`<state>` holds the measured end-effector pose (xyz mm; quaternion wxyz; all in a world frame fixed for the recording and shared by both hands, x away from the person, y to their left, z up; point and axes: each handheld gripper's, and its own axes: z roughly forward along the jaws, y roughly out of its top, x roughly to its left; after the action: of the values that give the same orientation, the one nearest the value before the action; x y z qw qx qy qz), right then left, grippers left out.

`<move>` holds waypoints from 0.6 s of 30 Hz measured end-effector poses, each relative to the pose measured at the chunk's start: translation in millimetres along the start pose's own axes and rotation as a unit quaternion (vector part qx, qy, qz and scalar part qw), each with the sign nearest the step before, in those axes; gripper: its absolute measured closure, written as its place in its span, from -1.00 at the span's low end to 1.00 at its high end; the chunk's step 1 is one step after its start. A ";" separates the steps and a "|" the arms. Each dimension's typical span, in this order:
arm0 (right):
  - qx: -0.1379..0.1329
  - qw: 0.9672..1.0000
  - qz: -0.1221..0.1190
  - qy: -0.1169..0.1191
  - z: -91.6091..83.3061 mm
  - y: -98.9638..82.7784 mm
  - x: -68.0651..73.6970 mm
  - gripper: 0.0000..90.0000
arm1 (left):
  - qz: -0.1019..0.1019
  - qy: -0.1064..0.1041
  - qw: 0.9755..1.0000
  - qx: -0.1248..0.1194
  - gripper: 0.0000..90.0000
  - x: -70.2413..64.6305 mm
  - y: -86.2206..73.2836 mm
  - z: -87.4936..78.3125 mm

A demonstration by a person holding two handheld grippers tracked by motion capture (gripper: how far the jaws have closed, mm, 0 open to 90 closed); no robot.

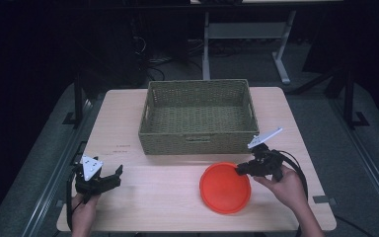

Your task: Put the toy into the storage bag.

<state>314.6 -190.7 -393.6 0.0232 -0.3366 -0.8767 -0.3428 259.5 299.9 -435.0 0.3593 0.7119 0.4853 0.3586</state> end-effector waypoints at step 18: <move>-0.030 0.999 -0.029 -0.024 -32.9 24.0 16.8 0.82 | 0.001 0.000 1.000 0.004 -0.71 -0.6 -1.0 1.2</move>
<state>310.0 -188.4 -349.9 -0.0177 -0.3197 -0.8758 -0.3612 260.0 299.5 -436.5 0.3563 0.7137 0.4857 0.3575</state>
